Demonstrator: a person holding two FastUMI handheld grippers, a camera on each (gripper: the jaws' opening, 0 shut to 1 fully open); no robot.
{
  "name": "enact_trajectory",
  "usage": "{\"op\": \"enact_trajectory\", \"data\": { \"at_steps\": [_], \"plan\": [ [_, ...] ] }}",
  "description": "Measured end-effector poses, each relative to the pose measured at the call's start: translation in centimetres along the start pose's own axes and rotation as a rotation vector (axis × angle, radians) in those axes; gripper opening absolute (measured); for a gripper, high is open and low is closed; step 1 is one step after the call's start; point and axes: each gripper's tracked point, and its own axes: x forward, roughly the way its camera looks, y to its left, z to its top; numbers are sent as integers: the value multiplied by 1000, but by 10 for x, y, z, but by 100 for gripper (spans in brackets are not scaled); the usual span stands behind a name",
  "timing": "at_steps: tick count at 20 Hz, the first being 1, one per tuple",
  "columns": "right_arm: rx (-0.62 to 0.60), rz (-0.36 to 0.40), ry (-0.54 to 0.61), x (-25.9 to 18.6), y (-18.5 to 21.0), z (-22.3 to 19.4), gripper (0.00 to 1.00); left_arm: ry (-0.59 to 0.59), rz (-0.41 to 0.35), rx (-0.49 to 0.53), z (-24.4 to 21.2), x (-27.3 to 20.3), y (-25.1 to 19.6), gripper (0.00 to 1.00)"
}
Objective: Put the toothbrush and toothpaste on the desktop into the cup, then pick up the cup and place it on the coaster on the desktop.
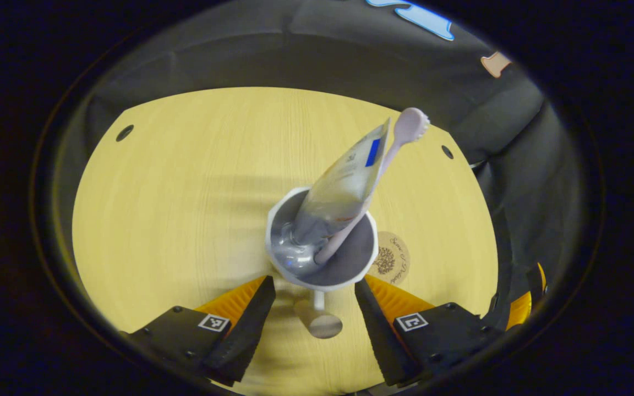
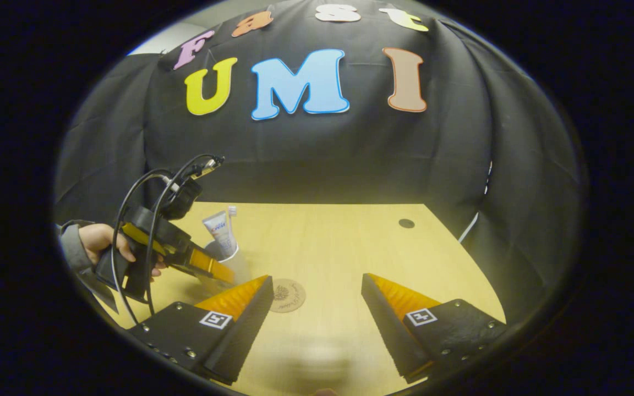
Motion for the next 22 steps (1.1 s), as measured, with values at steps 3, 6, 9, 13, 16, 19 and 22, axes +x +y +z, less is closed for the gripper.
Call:
{"op": "enact_trajectory", "data": {
  "at_steps": [3,6,9,13,16,19,22],
  "plan": [
    [7,2,12,6,-4,-1,99,32,32,-7,-1,13,8,84],
    [12,4,27,11,-6,-3,99,61,42,-22,-6,22,10,76],
    [13,9,43,13,-7,-6,99,86,54,-29,-9,17,7,54],
    [19,17,58,16,-7,-8,99,75,109,6,-4,16,8,41],
    [23,23,62,16,-6,-7,99,54,119,40,-2,15,5,34],
    [18,22,64,14,-8,-7,99,44,132,55,-4,12,6,36],
    [21,21,63,12,-11,-7,99,18,128,70,-2,4,1,36]
  ]
}}
